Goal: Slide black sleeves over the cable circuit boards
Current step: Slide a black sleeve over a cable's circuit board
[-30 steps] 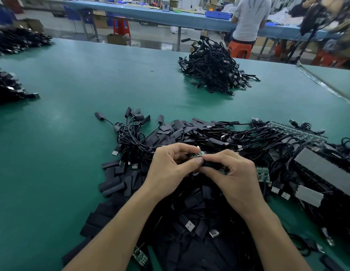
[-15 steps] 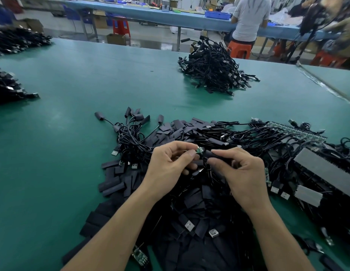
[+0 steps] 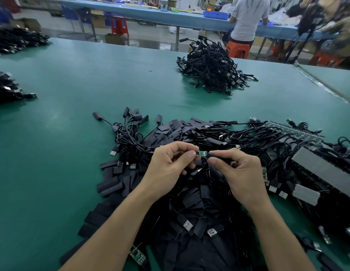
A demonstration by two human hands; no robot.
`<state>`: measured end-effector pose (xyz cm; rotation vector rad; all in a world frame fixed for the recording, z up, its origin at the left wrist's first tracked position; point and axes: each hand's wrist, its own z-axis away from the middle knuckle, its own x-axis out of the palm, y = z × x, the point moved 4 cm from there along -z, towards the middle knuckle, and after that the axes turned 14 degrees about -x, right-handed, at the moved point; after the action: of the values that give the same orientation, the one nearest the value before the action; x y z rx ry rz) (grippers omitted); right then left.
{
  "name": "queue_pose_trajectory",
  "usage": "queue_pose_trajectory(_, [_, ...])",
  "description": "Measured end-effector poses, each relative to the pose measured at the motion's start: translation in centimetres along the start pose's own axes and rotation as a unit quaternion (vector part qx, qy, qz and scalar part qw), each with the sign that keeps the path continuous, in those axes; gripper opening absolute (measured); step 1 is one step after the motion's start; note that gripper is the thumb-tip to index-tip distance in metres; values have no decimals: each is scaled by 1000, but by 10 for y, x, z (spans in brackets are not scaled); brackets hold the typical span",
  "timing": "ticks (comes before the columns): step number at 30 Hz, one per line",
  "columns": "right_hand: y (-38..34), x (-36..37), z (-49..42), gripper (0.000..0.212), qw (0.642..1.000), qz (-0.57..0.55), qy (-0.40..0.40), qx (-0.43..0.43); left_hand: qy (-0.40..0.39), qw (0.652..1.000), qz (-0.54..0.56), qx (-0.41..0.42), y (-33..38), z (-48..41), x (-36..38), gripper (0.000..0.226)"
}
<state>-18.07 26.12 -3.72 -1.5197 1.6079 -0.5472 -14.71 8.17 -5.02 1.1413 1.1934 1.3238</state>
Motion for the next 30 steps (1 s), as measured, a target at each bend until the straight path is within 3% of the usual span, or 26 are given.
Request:
queue_pose_trajectory(12, [0, -2, 1, 20, 998, -57, 6, 29, 15, 1000, 6, -5, 0, 0, -1, 17])
queue_pose_trajectory(23, [3, -3, 1, 28, 997, -42, -44, 45, 9, 1000, -25, -6, -1, 0, -1, 18])
queue_pose_trajectory(30, [5, -1, 1, 19, 998, 1, -56, 34, -6, 999, -51, -10, -2, 0, 1, 16])
